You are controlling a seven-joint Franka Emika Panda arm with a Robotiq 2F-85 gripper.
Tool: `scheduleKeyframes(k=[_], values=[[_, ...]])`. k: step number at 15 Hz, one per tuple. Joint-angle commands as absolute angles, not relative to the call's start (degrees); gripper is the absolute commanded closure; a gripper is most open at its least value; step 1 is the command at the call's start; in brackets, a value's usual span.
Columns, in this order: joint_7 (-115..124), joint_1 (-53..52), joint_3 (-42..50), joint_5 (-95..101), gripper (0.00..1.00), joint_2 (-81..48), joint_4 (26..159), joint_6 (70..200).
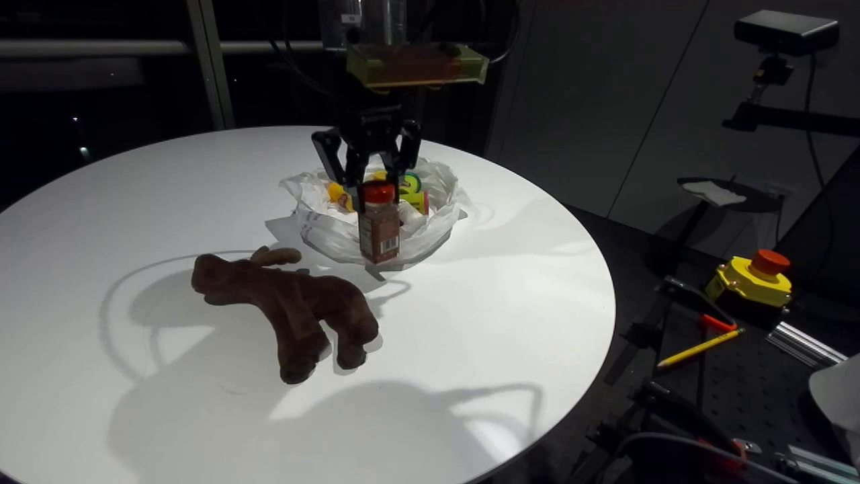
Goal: Remove all the objects from the plastic and put them on the table.
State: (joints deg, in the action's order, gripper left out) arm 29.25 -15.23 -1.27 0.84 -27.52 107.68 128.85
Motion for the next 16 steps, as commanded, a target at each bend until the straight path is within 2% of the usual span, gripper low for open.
scheduleKeyframes(k=[1,8,9,10,14,16], values=[[35.6,-18.7,-1.4,2.7,0.81,-22.7,118.9,137.7],[45.9,-23.8,0.4,9.8,0.81,-25.1,121.8,148.3],[47.6,-24.4,0.9,11.2,0.31,-24.9,122.3,149.0],[49.2,-24.9,1.3,12.5,0.29,-24.6,122.8,149.4],[51.8,-24.4,1.4,13.6,0.0,-23.1,124.8,149.7],[51.4,-23.6,1.2,13.2,0.0,-22.0,124.8,149.3]])
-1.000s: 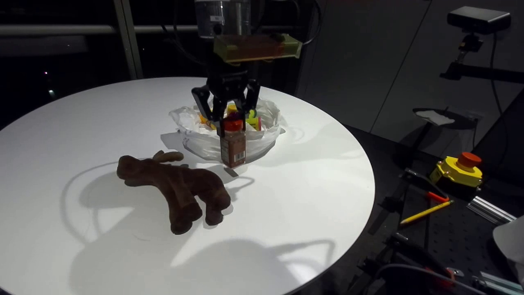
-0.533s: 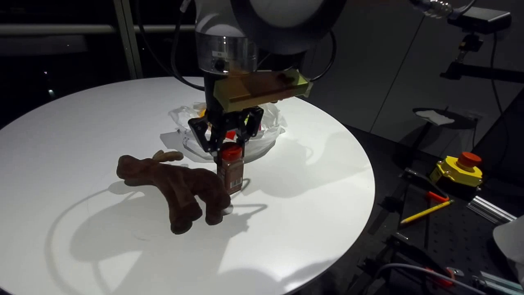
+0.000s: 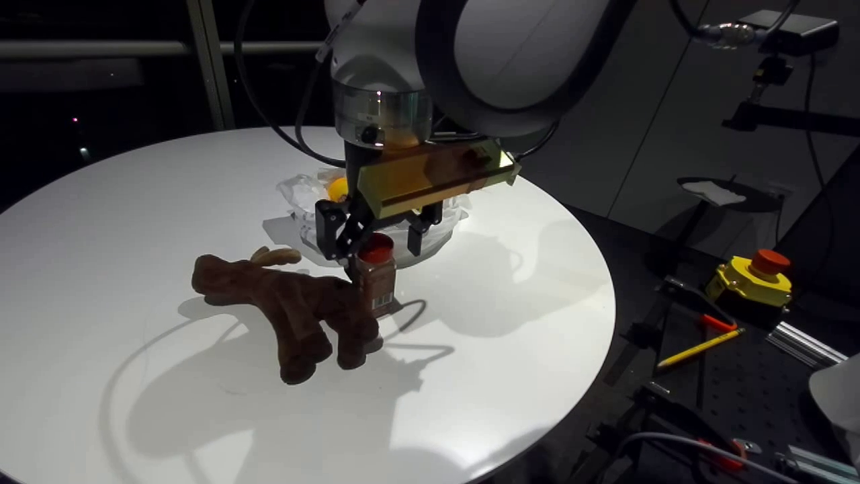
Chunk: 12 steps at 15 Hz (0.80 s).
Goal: Remove all the objects from the plastic and put them on the table.
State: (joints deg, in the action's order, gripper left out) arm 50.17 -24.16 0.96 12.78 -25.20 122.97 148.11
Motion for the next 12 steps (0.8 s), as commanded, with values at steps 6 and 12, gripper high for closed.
scheduleKeyframes(k=[6,12], values=[[50.2,-21.1,3.0,16.7,0.0,-17.3,119.2,143.3],[41.5,-15.3,2.2,16.2,0.0,-28.3,100.3,136.3]])
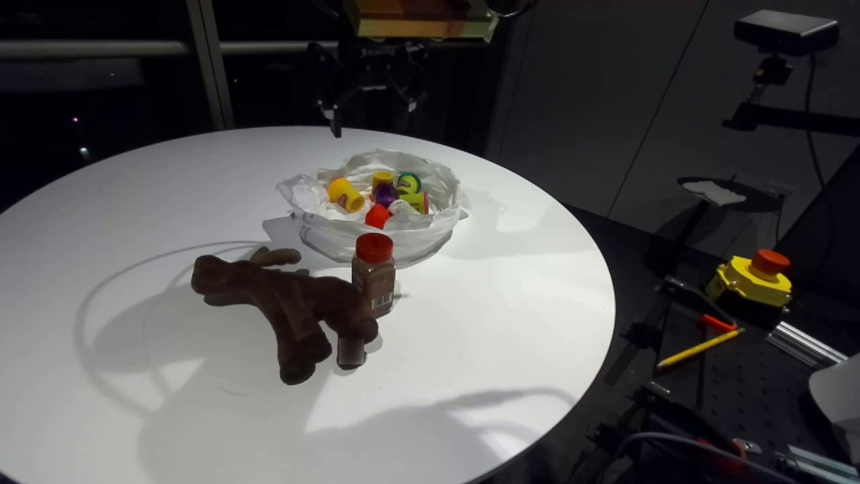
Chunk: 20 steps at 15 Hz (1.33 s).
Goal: Remove all the objects from the plastic and put them on the table.
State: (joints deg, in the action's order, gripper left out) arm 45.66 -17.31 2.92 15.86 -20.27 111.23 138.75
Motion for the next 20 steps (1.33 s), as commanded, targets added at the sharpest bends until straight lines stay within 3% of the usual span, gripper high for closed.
scheduleKeyframes(k=[1,8,20], values=[[39.6,-14.9,2.2,15.8,0.0,-31.4,97.2,136.1],[24.6,-14.5,3.3,15.6,0.0,-51.1,77.9,127.8],[13.2,-12.0,4.2,14.3,0.0,-61.0,64.1,127.9]])
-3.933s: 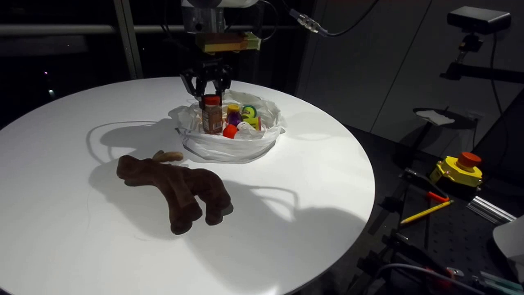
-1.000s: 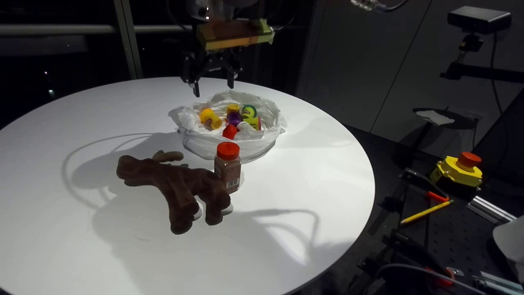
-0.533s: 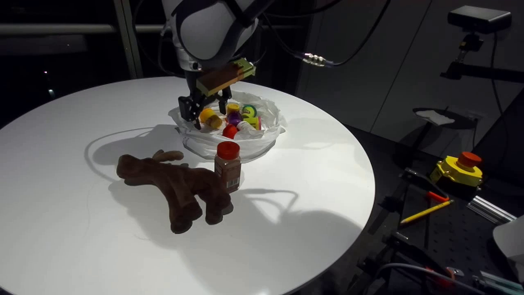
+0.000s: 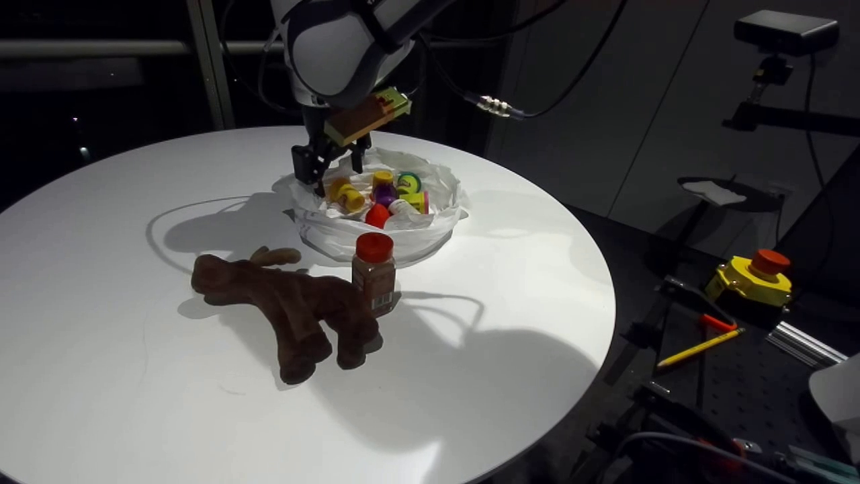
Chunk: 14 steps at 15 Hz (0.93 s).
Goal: Remove all the objects from the plastic and put them on the table.
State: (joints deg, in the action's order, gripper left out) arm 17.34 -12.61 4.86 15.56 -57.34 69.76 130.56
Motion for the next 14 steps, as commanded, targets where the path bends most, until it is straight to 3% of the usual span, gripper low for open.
scheduleKeyframes(k=[1,5,6,8,13,14], values=[[12.1,-11.8,4.1,14.2,0.0,-61.7,63.5,127.2],[10.5,-11.2,4.1,13.4,0.0,-63.3,62.2,125.6],[10.8,-10.9,4.2,13.1,0.24,-63.0,63.0,125.9],[11.2,-10.0,4.2,12.3,0.35,-61.8,65.0,127.4],[11.5,-7.5,3.5,9.3,0.78,-58.2,71.4,134.3],[11.5,-7.1,3.3,8.7,0.35,-58.1,71.9,135.3]])
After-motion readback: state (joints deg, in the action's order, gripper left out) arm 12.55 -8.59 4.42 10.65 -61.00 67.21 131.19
